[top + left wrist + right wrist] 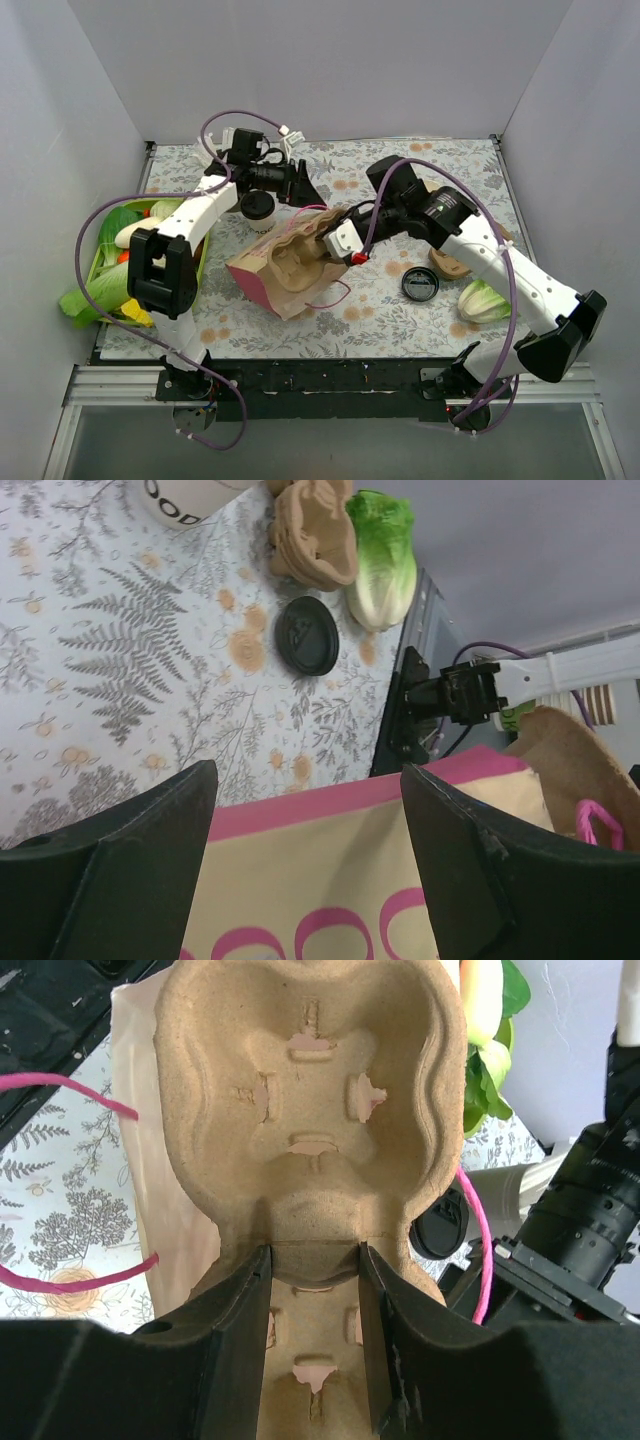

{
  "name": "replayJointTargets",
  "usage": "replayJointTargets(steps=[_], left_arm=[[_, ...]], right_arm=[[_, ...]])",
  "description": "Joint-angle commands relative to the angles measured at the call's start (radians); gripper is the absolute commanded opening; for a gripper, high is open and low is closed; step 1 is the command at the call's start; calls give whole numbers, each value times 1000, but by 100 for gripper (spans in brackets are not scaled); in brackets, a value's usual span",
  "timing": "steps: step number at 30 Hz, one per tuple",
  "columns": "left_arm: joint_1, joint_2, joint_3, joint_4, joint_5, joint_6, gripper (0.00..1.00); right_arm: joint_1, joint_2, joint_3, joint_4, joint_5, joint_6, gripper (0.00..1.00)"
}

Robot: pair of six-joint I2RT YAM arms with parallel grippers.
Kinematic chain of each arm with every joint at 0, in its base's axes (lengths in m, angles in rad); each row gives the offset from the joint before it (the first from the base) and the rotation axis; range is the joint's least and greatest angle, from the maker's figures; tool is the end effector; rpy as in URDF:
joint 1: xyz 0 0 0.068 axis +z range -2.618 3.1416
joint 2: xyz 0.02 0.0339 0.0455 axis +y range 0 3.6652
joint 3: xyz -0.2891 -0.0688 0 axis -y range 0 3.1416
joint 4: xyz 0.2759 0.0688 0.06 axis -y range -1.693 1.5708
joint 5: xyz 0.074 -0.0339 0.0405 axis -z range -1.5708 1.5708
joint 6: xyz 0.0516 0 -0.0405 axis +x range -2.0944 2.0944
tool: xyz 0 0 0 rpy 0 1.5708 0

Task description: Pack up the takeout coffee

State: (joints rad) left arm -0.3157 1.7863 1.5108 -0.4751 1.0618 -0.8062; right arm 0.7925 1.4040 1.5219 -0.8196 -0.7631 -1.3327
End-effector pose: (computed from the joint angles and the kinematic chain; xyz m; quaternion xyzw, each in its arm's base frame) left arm 0.4006 -0.1782 0.3110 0.0038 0.8162 -0.5761 0.0441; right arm 0.2020 0.2557 0.4188 -0.8117 0.2727 0.2212 0.4667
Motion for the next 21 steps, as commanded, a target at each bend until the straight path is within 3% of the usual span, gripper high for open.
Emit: replayJointTargets(steps=[1,4,7,10,11,14,18,21], left_arm=[[-29,42,87,104,136,-102,73],[-25,64,127,96,95,-116,74],[-16,67,238,-23,9,-16,78],[1,16,359,-117,-227,42,80],[4,-4,400,-138,-369,56,80],[4,-129,416,-189,-526,148,83],[4,-221,485,-397,-530,301,84],[0,-260,496,-586,-417,384,84]], right_arm=[[7,-49,-73,74,18,109,1],[14,-57,-126,146,31,130,1],[30,-31,-109,172,41,148,1],[40,-5,-80,180,48,152,1],[42,-2,-72,188,56,150,1],[42,-3,-84,215,70,150,1],[42,0,-98,261,87,181,1],[42,9,-104,292,88,213,1]])
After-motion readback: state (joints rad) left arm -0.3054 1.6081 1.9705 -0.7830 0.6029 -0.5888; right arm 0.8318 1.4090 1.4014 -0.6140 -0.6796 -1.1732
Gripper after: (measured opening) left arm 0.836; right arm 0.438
